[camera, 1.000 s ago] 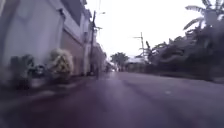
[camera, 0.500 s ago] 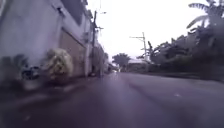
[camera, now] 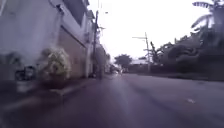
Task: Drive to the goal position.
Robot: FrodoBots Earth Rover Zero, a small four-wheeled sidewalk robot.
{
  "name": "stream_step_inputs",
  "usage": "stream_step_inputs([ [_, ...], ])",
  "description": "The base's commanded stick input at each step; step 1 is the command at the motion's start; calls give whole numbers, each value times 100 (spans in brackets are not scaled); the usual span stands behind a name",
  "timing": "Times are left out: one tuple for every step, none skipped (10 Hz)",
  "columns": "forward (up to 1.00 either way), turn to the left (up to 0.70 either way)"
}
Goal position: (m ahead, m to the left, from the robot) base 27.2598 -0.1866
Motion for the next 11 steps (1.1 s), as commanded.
stream_step_inputs([
  [70, 0],
  [70, 0],
  [70, 0],
  [70, 0],
  [70, 0],
  [70, 0],
  [70, 0],
  [70, 0],
  [70, 0],
  [70, 0],
  [70, 0],
])
